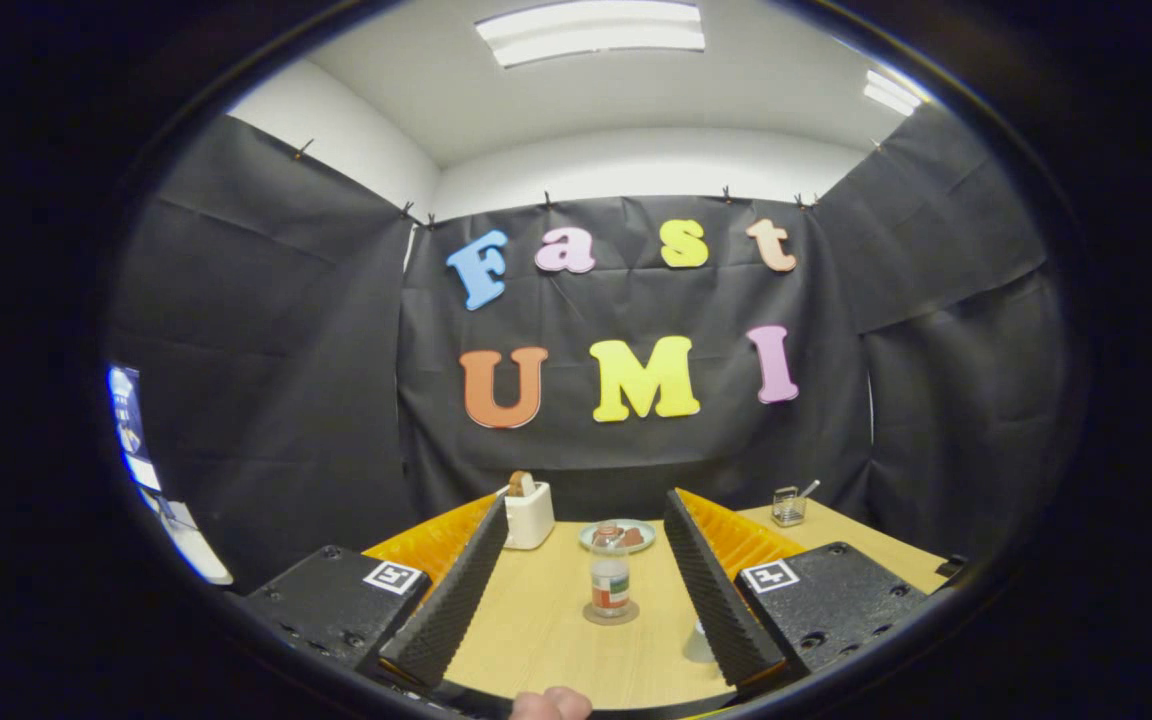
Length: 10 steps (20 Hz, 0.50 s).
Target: Take the bottle from table, then pour the juice into the cup, finally place the bottle on the coaster
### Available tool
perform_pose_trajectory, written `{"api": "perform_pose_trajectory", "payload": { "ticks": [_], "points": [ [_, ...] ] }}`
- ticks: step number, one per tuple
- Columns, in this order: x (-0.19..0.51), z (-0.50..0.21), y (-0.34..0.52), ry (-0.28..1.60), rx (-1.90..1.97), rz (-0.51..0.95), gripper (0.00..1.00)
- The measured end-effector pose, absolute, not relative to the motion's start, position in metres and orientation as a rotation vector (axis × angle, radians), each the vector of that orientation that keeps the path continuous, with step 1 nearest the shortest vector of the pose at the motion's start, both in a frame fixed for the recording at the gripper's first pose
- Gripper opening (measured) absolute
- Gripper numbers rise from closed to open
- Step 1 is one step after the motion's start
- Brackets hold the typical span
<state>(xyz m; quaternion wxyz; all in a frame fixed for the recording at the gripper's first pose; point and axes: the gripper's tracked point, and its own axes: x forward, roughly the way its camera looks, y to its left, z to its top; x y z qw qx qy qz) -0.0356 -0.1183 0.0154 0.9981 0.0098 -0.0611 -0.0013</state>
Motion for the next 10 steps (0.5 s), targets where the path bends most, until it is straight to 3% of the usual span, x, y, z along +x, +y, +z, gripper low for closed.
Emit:
{"api": "perform_pose_trajectory", "payload": {
  "ticks": [10],
  "points": [
    [-0.038,0.0181,-0.118,-0.12,0.026,-0.012,1.0]
  ]
}}
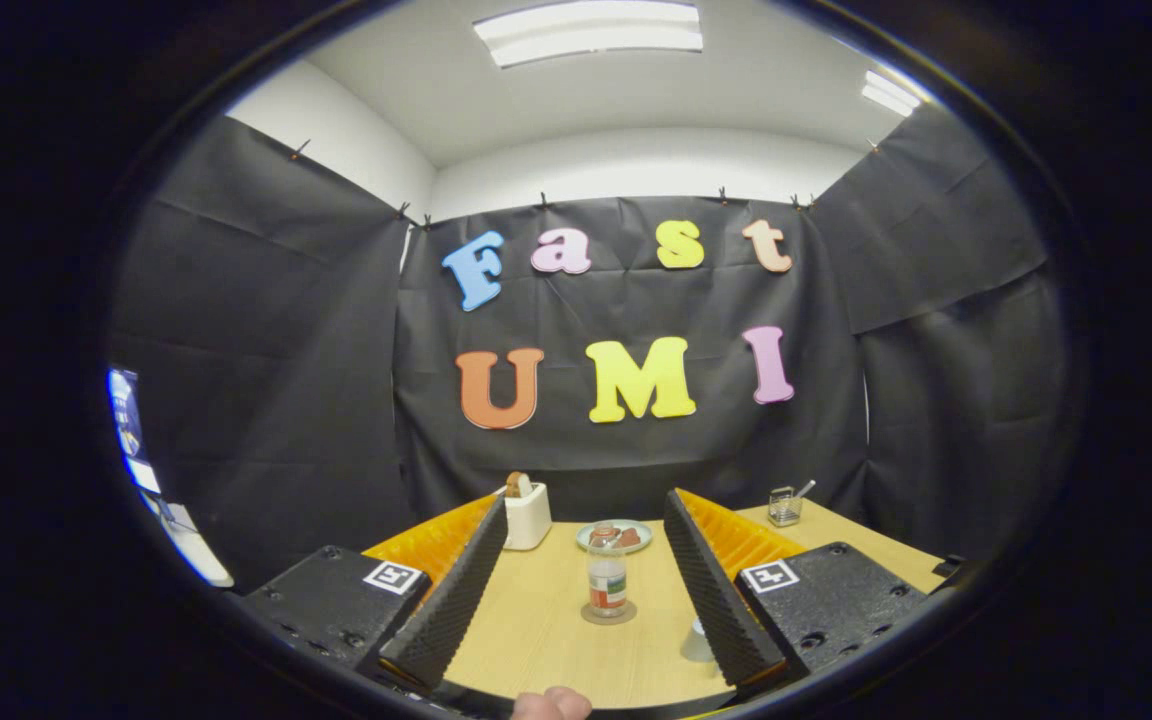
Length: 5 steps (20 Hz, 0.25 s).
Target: Take the bottle from table, then pour the juice into the cup, finally place the bottle on the coaster
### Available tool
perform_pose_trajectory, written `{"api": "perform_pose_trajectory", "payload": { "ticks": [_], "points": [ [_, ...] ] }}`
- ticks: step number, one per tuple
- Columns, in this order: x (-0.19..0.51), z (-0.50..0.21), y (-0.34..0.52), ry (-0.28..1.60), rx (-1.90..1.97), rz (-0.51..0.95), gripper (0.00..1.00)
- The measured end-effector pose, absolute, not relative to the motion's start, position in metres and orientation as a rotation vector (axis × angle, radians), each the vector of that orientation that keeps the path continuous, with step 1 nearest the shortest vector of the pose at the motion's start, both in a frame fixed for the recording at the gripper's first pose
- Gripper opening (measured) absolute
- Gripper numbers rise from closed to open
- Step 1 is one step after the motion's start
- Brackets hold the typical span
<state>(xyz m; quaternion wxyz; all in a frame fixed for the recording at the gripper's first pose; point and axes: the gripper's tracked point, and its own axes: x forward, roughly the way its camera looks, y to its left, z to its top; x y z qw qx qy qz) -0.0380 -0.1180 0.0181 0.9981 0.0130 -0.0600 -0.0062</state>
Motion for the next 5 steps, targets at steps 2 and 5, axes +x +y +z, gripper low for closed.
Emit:
{"api": "perform_pose_trajectory", "payload": {
  "ticks": [2,5],
  "points": [
    [-0.0392,0.0224,-0.1179,-0.127,0.017,-0.015,1.0],
    [-0.0378,0.02,-0.1188,-0.115,0.018,-0.018,1.0]
  ]
}}
